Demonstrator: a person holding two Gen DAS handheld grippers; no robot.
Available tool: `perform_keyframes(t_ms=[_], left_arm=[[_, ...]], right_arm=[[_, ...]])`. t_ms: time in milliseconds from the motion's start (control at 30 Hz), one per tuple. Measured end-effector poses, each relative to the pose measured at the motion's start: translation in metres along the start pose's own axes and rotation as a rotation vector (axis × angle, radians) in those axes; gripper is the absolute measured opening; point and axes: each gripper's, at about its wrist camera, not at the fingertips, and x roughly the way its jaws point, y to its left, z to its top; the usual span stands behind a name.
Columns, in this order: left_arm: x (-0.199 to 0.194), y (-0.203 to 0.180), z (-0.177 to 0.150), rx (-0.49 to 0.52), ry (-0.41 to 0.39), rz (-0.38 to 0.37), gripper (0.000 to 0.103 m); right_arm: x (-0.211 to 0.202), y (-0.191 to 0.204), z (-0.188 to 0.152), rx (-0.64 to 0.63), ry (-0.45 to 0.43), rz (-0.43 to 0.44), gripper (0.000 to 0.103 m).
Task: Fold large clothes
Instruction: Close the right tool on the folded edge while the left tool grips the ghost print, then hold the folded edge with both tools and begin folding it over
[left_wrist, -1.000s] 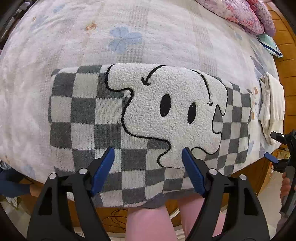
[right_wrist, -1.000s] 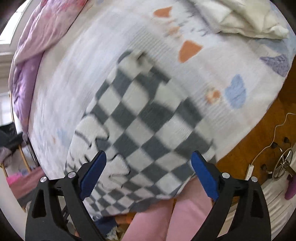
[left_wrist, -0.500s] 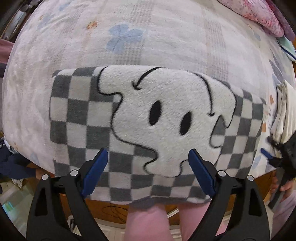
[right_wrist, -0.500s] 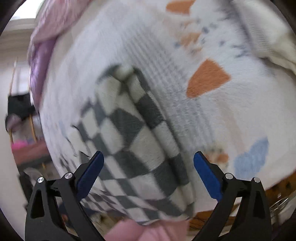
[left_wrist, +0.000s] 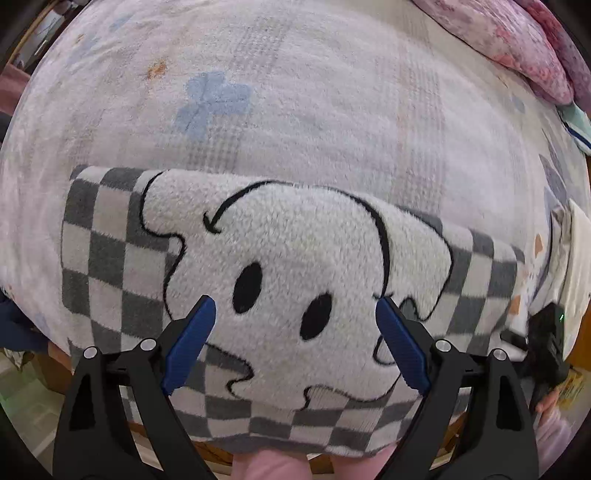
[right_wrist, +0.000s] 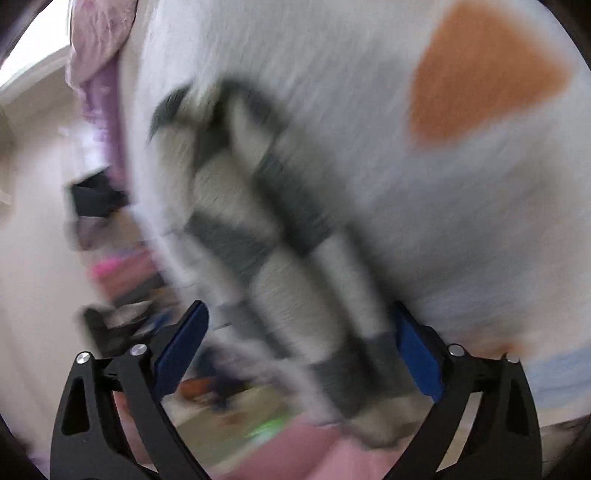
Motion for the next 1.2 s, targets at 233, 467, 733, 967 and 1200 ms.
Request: perform_keyframes(t_ms=[233,467,733,967,1200], left_arm=[[0.007,-0.016,0.021,0.071,-0.015,0.03,0.089],[0.012,-0.024,0.048,0.127,-0.01,-0.036,0.036],[0.073,-0.013,0.065,0.135,0.135,-0.084,0.001],[0.06,-0.016,0.062,0.165,0.217,-0.06,0.0],[0.091,-0.013,0.044,0.162,0.25,-0.017,0.001]], right_arm=[[0.022,-0.005,0.012,0.15,-0.009,-0.019,0.094],[0.0,0.002,-0.022,0.247,-0.161,-0.052,0.046],[0.001,0.044,-0.053,0.12,-0.213,-0.151,0.039],[0.013,0.067,-0.056,0.137,-0.257,-0.274,0.038],[0.036,0.093,-0.075,0.123,-0.377,-0.289,0.038]])
